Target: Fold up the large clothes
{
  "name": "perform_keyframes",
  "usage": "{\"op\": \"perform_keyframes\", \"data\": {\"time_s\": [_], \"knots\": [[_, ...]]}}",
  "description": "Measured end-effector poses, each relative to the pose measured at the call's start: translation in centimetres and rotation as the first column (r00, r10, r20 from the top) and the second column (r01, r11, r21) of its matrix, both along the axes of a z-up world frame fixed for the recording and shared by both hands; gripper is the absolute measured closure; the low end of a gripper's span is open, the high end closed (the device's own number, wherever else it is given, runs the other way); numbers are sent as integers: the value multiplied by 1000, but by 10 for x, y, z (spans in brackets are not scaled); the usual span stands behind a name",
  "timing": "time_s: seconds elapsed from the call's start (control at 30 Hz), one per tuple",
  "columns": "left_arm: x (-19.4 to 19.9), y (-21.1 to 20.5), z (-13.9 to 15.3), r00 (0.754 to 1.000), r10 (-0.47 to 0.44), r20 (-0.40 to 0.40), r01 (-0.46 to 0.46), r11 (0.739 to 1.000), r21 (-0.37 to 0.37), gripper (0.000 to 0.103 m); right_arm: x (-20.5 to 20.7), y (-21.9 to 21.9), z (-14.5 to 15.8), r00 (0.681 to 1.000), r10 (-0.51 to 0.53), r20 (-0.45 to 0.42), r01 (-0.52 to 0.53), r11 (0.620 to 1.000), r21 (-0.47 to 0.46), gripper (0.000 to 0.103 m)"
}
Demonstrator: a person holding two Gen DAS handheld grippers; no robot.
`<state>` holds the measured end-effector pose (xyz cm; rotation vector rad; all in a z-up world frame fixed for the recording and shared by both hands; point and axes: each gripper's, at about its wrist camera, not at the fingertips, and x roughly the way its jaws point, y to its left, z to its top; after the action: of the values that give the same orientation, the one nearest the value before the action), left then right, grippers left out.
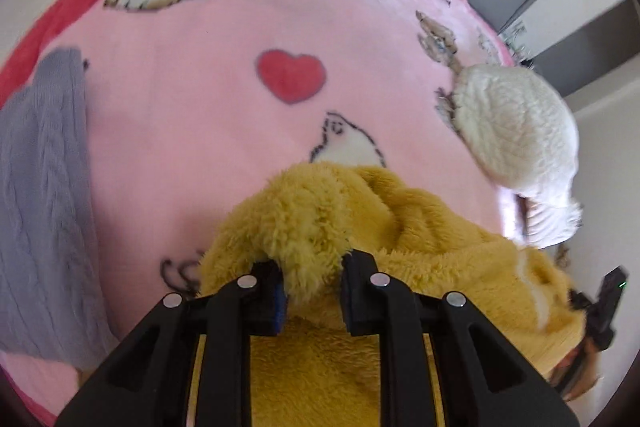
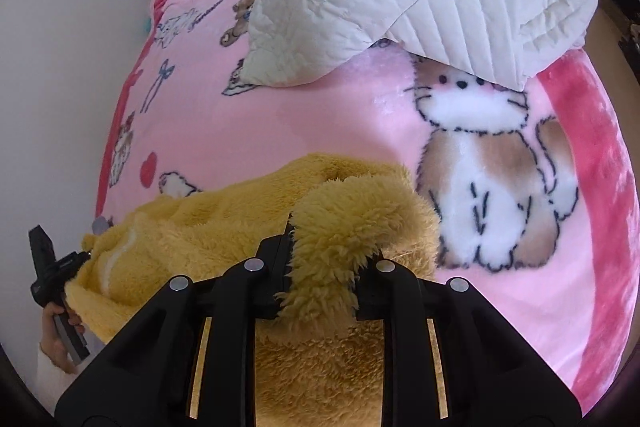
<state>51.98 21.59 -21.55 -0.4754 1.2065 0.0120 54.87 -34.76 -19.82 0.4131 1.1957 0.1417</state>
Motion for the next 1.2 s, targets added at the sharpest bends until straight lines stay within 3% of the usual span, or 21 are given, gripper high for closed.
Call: {"op": "perform_keyframes", "data": {"time_s": [0.17,0.3,0.37,0.53,0.6,0.67,0.73,0.77,0.87,0.9,0.93,0.97,1.03,1.1,1.13,1.2], "knots": [[23,-17,-21,998,-42,-45,47,994,103,83,19,6,-33,996,72,-45,-76,994,-81,84],[28,-15,-44,996,-40,-77,51,987,155,82,29,5,-54,994,78,-76,-81,996,-44,84],[27,-13,-50,997,-38,-63,47,988,147,82,30,5,-57,995,72,-73,-76,996,-43,84],[12,-11,-9,987,-99,124,84,989,121,78,32,6,-55,994,64,-91,-67,997,-36,83],[5,-13,16,974,-156,161,130,978,163,73,34,7,-52,993,70,-100,-75,996,-42,83],[-7,-20,45,959,-221,180,172,952,254,70,35,11,-50,992,81,-100,-87,995,-54,83],[-21,-26,68,943,-238,232,173,948,267,61,36,12,-50,992,78,-104,-85,994,-67,83],[-27,-27,77,934,-242,264,172,950,261,51,36,12,-50,992,69,-105,-77,995,-68,83],[-37,-16,98,919,-179,351,120,976,182,29,37,9,-52,992,60,-107,-66,996,-58,83],[-41,-10,105,920,-141,366,73,979,193,25,37,9,-52,993,59,-105,-65,996,-53,83],[-44,-7,112,921,-113,374,17,968,251,18,36,9,-52,993,60,-103,-65,996,-53,83],[-46,-9,120,915,-129,383,1,948,317,18,35,9,-52,993,59,-101,-65,997,-52,83],[-52,-24,132,887,-219,406,55,924,378,18,33,8,-51,994,60,-96,-65,997,-50,83],[-61,-48,139,846,-322,426,152,910,385,18,32,9,-50,994,60,-93,-66,996,-62,83],[-67,-66,140,807,-398,437,233,894,383,18,32,9,-50,994,58,-92,-64,996,-61,83],[-83,-102,136,710,-539,453,380,835,397,18,33,9,-51,994,52,-92,-57,997,-58,83]]}}
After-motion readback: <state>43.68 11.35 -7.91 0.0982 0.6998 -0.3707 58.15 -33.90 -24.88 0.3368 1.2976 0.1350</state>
